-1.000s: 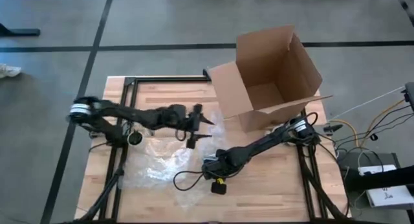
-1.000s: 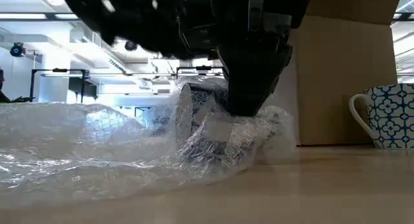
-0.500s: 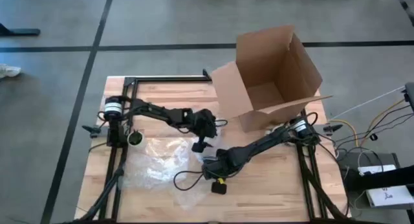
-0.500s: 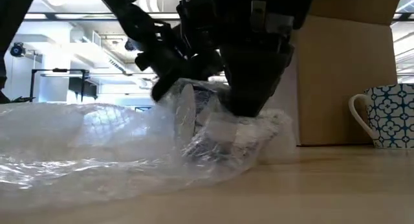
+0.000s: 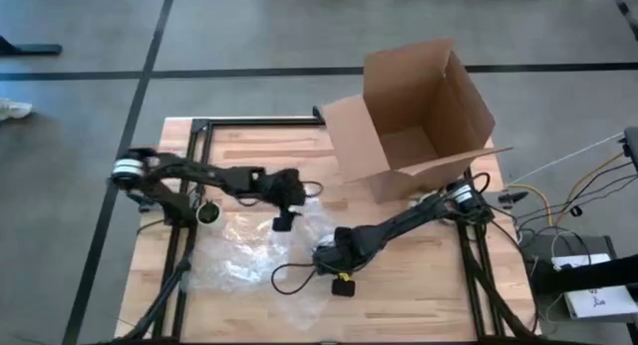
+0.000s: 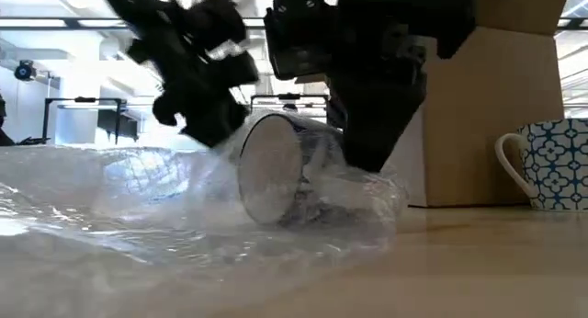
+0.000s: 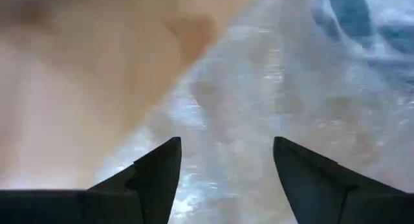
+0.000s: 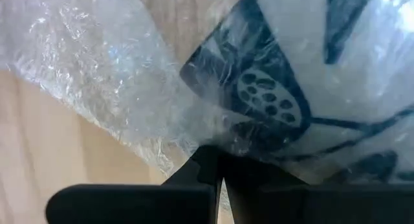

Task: Wrap mug
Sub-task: Wrap the blue mug with the right bubble wrap

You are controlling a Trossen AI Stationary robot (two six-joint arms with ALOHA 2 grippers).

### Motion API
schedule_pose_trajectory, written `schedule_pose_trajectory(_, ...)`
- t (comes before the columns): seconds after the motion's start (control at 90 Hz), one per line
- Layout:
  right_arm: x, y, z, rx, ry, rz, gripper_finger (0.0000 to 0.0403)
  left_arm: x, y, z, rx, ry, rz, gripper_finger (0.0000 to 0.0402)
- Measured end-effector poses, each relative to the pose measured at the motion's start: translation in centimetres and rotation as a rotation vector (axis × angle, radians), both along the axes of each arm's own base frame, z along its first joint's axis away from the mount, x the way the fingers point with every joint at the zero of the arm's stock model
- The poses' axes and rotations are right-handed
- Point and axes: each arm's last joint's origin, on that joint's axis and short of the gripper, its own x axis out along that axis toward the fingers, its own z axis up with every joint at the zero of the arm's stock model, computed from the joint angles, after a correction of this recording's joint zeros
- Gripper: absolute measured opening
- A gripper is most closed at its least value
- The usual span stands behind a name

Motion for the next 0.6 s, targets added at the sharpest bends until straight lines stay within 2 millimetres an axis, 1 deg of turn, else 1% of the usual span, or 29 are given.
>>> schedule_pose_trajectory(0.089, -0.1, 0.0, 0.0, -0.01, 0.003, 0.033, 0.0, -1.8, 0.3, 0.8, 0.036, -0.184, 0.008, 0.0216)
schedule_pose_trajectory(0.189, -0.1, 0.0, 0.0, -0.014, 0.004, 0.058, 0.0, -3.5, 1.5, 1.3, 0.073, -0.34, 0.045, 0.0218)
schedule_pose_trajectory(0.244, -0.1, -0.1, 0.0, -0.015, 0.003, 0.066, 0.0, -4.1, 2.6, 1.3, 0.087, -0.372, 0.072, 0.0223)
schedule_pose_trajectory(0.311, 0.0, -0.2, 0.0, -0.013, 0.003, 0.074, 0.0, -4.3, 3.9, 1.3, 0.046, -0.382, 0.056, 0.0231)
schedule_pose_trajectory(0.444, 0.0, -0.3, 0.0, -0.01, 0.002, 0.077, 0.0, -3.2, 6.3, 1.0, -0.105, -0.368, -0.06, 0.0249)
schedule_pose_trajectory(0.522, 0.0, -0.3, 0.0, -0.008, 0.001, 0.085, 0.0, -1.6, 7.4, 1.0, -0.158, -0.338, -0.144, 0.0257)
schedule_pose_trajectory(0.6, 0.0, -0.3, 0.0, -0.007, 0.001, 0.095, 0.0, 0.1, 8.0, 0.8, -0.179, -0.254, -0.214, 0.0263)
